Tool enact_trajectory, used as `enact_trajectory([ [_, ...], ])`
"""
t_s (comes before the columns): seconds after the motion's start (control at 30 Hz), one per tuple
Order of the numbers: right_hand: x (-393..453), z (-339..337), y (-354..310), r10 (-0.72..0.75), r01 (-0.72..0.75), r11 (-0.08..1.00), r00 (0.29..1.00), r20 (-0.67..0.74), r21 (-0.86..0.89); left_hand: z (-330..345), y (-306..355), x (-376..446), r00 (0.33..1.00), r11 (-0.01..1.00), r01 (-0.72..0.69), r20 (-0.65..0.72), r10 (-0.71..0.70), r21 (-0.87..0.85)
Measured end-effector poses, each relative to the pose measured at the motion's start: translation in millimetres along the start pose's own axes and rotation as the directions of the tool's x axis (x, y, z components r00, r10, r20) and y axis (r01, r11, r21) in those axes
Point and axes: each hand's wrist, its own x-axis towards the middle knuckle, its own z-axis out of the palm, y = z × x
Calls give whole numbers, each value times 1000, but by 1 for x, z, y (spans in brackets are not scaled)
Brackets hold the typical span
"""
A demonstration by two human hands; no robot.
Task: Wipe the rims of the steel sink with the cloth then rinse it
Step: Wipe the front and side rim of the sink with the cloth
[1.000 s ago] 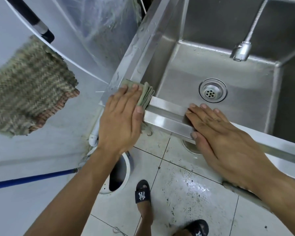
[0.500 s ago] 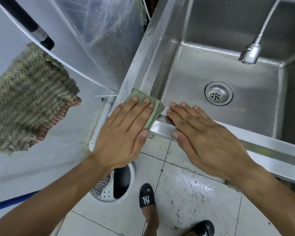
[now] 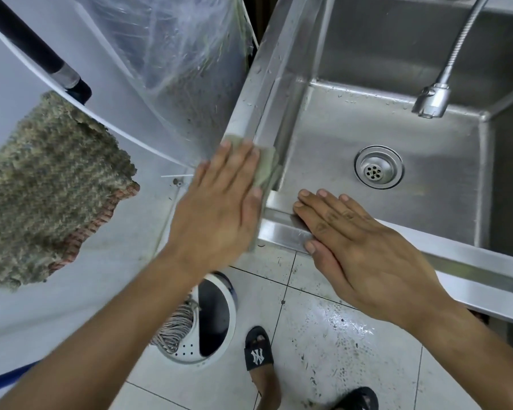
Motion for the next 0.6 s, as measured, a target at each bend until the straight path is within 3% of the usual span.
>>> enact_trajectory([
  [0.17,0,-1,0,1,-1,1000,1000,13,-14,-9,-15,72,999,998,-47,29,46,44],
  [0.4,0,-5,0,-2,2,1000,998,55,2,-7,-22,12,989,991,-131,66,130,18],
  [0.6,16,-4,-6,24,-26,999,997,70,28,-10,-24,102,991,992,-121,47,123,-43],
])
